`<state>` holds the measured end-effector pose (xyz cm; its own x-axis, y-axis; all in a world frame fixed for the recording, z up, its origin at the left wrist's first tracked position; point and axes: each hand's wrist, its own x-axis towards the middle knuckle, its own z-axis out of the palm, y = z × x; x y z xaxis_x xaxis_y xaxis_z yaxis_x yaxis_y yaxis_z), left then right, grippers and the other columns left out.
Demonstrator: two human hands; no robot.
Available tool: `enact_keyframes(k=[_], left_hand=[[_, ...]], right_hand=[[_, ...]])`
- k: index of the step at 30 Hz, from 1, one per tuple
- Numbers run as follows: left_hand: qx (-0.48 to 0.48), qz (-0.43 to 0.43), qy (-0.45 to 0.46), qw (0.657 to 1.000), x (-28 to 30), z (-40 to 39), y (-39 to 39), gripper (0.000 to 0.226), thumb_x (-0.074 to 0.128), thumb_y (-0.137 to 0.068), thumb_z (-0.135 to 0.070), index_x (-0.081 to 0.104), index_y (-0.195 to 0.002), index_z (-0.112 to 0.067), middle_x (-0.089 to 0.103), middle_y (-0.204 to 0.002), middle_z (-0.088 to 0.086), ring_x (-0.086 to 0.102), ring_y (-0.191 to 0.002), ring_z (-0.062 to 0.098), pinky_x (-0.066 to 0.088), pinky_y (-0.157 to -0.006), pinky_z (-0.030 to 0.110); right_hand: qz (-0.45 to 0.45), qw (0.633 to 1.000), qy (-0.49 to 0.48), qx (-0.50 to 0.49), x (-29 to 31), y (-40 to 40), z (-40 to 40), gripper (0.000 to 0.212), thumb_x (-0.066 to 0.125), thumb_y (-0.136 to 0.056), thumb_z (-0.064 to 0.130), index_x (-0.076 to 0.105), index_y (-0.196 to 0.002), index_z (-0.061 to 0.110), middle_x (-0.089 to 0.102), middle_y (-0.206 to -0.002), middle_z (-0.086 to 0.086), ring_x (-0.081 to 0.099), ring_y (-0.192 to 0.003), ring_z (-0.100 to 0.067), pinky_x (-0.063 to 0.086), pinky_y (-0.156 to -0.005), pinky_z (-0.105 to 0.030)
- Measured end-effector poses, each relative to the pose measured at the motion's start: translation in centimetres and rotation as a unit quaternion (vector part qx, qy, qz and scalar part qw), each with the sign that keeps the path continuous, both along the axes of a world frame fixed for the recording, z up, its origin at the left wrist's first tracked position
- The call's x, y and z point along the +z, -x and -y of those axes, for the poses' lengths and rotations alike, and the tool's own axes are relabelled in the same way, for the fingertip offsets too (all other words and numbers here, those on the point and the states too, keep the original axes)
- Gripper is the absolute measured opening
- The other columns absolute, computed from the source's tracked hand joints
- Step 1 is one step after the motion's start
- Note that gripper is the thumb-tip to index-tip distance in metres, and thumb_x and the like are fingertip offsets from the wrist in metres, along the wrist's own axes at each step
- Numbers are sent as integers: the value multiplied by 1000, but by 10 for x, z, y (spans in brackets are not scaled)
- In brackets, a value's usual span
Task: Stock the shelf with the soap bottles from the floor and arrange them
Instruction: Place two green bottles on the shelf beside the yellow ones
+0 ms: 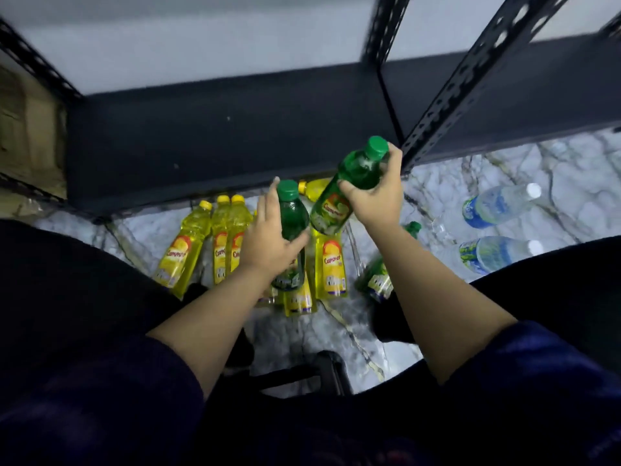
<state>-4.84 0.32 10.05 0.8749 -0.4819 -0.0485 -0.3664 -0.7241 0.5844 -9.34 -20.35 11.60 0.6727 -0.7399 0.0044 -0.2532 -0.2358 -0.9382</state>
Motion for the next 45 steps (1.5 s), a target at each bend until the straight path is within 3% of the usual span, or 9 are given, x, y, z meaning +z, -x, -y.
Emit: enact_keyframes(k=[7,11,14,18,23,30,34,40,45], left_hand=[[25,158,149,976,127,-13,-38,105,83,-77,-49,25,-160,-24,51,-135,1,66,-106,28,59,-84,45],[5,276,192,942,220,-13,-56,108,85,-74,-48,28,-160,-18,54,-122,1,64,-93,23,60,-73,46],[0,331,242,912,289,-5,-63,113,86,-73,-44,23,-163,-17,55,-123,0,60,-94,17,58,-76,38],[-8,379,315,870,371,14,-74,112,85,-73,-45,25,-162,-12,52,-125,-4,50,-101,-1,44,-88,11],[9,436,356,827,460,53,-100,109,80,-75,-51,26,-162,-12,54,-131,-2,55,-104,4,50,-84,20],[16,476,341,811,514,115,-134,111,75,-74,-58,21,-163,-20,54,-134,-4,61,-97,12,56,-76,33],[17,491,300,818,518,150,-165,112,74,-75,-60,17,-164,-22,53,-130,-4,62,-91,16,58,-70,39],[29,463,281,840,497,192,-209,106,72,-80,-61,19,-163,-23,50,-138,-3,64,-103,18,52,-72,30],[20,442,352,825,476,215,-226,89,72,-86,-54,29,-156,-22,48,-137,-3,58,-116,16,58,-78,37]], right_hand=[[89,980,154,91,135,16,2,99,83,-74,28,30,-155,48,71,-116,7,74,-104,-17,62,-87,-46],[215,952,194,102,221,14,13,99,83,-78,15,29,-159,33,72,-115,12,75,-95,-19,62,-82,-53],[314,913,233,118,295,8,24,97,79,-79,-6,27,-159,11,56,-133,37,69,-109,-9,60,-92,-51],[441,842,289,109,391,-11,39,93,64,-76,-10,20,-157,-4,34,-160,-6,58,-128,-17,55,-102,-49],[507,828,218,99,475,-44,59,86,57,-78,-9,26,-158,3,53,-133,-10,62,-82,-5,54,-73,-28],[485,848,203,69,510,-95,91,89,67,-76,-8,38,-156,19,69,-104,26,65,-74,-12,57,-66,-34],[447,864,222,72,501,-121,108,91,73,-74,4,42,-153,35,71,-104,14,71,-79,-18,63,-76,-50],[412,869,256,92,480,-156,134,96,76,-76,0,38,-158,32,66,-114,33,73,-95,-7,61,-85,-29],[409,868,270,83,470,-177,143,98,74,-76,18,30,-161,38,63,-141,10,68,-119,-13,59,-99,-43]])
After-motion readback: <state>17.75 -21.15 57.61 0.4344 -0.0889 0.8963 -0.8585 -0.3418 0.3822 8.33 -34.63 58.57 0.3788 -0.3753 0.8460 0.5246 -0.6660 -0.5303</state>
